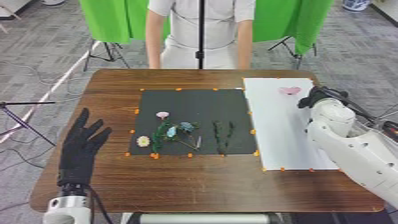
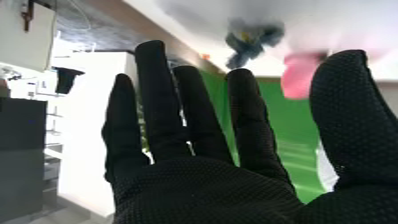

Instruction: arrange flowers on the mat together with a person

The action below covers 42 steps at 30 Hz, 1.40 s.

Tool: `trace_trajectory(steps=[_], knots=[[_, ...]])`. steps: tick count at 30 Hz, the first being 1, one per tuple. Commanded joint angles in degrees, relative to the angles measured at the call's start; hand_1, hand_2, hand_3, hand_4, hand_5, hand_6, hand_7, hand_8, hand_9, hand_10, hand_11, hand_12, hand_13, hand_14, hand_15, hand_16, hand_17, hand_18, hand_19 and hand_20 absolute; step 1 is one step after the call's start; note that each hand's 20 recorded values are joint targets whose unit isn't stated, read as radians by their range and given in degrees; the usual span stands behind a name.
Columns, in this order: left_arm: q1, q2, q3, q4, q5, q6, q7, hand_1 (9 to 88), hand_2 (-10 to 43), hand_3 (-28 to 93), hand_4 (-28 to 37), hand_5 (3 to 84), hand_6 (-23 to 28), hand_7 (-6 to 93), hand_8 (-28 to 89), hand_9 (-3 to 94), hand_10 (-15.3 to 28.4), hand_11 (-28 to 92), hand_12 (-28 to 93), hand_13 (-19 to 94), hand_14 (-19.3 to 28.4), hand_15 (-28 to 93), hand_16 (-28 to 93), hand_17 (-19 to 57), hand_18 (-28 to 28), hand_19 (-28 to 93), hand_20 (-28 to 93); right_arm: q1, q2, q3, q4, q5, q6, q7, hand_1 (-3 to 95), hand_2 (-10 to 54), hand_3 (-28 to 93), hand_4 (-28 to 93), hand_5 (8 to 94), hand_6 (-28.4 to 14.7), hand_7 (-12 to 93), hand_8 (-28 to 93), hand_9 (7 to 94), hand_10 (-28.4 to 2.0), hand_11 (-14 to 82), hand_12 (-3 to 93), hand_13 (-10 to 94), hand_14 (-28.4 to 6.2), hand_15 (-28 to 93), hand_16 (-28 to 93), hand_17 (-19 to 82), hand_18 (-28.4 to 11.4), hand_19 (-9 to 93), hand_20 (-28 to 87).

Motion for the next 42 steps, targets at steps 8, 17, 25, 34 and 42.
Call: trace_trajectory(steps=[8,17,25,34,42], knots=[[-0.16,-0.24,0.07,0.06,0.40,-0.94,-1.24,21.7,4.7,77,-28.3,25.7,-1.3,11.6,-10,30.3,14.2,14,11,25,20.2,31,-4,-8.8,25.8,51,4,-0.43,-0.31,-3.52,0.54,-4.69,3.01,0.22,29.0,1.2,69,-24,35.9,3.3,15,-11,39.8,-15.4,12.8,18.1,38,-15.1,48,13,3,-21.9,52,27],[-1.16,0.38,0.76,0.62,0.02,-1.06,-0.25,21.8,4.8,77,-28.3,25.7,-1.1,11.6,-10,30.3,14.2,14,11,25,20.2,31,-4,-8.8,25.8,51,4,4.00,0.24,-12.51,4.19,-10.99,10.47,-1.10,38.6,-2.2,66,-27,54.4,6.2,21,-15,54.5,-11.1,20.9,16.0,50,-10.6,51,13,8,-20.8,55,27],[-0.70,0.19,0.14,0.52,0.28,-1.51,-0.66,21.7,4.8,77,-28.3,25.8,-0.9,11.5,-10,30.3,14.3,14,11,25,20.2,31,-4,-8.8,25.7,51,4,1.46,1.85,-13.01,3.71,-14.43,18.78,-0.08,55.3,-3.8,55,-28,77.3,7.2,22,-4,79.7,-5.3,25.6,28.9,64,-3.9,58,17,14,-14.3,62,29],[0.48,0.47,-1.19,0.06,0.26,-1.46,-0.14,21.6,4.8,77,-28.3,25.8,-0.8,11.3,-10,30.3,14.2,14,12,25,20.2,31,-4,-8.8,25.7,51,4,2.28,2.36,-12.75,-5.24,-15.56,28.99,-2.52,54.5,-3.9,58,-28,78.0,6.0,22,-3,80.4,-6.0,30.3,28.3,65,-4.3,61,17,14,-14.3,63,30],[-0.08,0.57,-0.90,0.21,0.24,-1.55,-0.44,21.7,4.8,77,-28.3,25.8,-0.9,11.4,-10,30.4,14.2,14,11,25,20.2,31,-4,-8.8,25.7,51,4,4.97,-0.75,-15.90,-12.57,-11.86,26.13,-11.80,53.2,-4.2,60,-28,78.1,5.9,21,-3,79.5,-6.0,29.3,28.7,64,-5.0,61,17,14,-14.6,63,29]])
